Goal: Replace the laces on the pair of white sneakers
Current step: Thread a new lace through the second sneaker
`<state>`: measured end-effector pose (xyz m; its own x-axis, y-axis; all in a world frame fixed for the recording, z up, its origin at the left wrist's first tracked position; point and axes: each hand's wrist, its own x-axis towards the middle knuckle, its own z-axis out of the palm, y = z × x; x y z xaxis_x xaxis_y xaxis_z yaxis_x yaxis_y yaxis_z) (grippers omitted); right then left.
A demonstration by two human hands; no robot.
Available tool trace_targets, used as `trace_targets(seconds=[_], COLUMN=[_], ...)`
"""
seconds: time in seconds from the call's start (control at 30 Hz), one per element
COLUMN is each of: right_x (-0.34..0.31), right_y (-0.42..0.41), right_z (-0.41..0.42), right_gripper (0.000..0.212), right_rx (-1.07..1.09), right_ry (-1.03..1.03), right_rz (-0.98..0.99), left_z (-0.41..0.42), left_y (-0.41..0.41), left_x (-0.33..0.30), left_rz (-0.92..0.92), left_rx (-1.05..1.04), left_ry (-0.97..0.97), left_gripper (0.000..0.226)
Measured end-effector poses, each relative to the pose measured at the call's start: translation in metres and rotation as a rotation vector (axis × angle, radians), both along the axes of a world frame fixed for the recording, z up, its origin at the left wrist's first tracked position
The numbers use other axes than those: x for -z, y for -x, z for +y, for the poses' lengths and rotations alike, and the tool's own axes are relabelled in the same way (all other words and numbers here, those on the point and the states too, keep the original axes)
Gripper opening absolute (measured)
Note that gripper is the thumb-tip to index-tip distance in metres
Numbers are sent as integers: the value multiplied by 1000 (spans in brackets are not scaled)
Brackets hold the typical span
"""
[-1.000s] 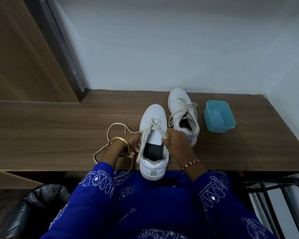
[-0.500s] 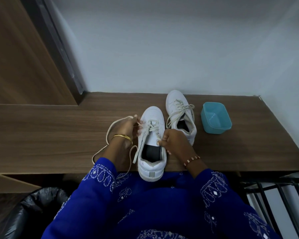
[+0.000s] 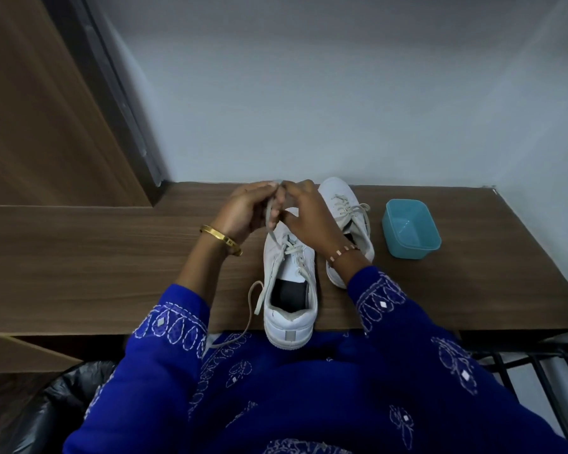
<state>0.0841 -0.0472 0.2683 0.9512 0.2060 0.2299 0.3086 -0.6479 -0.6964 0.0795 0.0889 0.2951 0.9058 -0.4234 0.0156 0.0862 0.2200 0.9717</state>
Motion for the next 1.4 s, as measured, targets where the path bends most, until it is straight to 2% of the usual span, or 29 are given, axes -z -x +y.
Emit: trace_targets(seconds=[0.07,0.17,0.23,0.3,0.33,0.4,0.5,0.53,0.57,0.63,0.7,0.77,0.83,1.0,1.1,1.17,1.3,1.4], right_x=[3,1,-1,-2,-3,-5,-12,-14,-17,-19,-19,-19,-17,-8,-7,-6,-3,0], right_y=[-2,4,11,19,22,26,31,33,36,41,43,45,46,43,43,45,47,47], right_z=[1,-16,-35,-53,-62,-72,-68,-62,-55,-42,-32,-25,-23,-35,-37,-34,-28,-30], right_gripper=[7,32,28,28,30,34,40,40,38,29,26,25,25,27,25,25,27,36], right_rx=[-4,47,70,112,148,236,235,213,191,139,91,38,4,59,69,50,57,96], right_ry=[-17,-77,-158,-272,-335,-372,-305,-281,-235,-97,66,216,299,246,186,249,389,368], right_rz=[-2,92,166,222,242,275,315,316,302,240,173,134,113,128,129,91,20,29], left_z=[0,9,22,33,37,41,39,36,31,16,0,-9,-14,-6,-5,-9,-20,-24], left_y=[3,3,-1,-5,-5,-7,-10,-8,-6,3,11,17,20,17,19,22,26,28], left_x=[0,3,8,16,20,30,44,48,50,50,49,49,49,56,55,53,49,50], left_rz=[-4,61,154,208,206,177,59,-4,-75,-212,-253,-261,-305,-295,-302,-317,-199,-229], left_rx=[31,-74,-198,-347,-421,-537,-499,-492,-500,-490,-378,-228,-163,-184,-182,-191,-203,-210], left_ry=[-10,24,82,73,5,-252,-800,-931,-982,-894,-720,-627,-627,-687,-733,-706,-533,-589], left_gripper=[40,50,57,51,46,40,23,19,27,36,32,25,11,37,27,21,21,17])
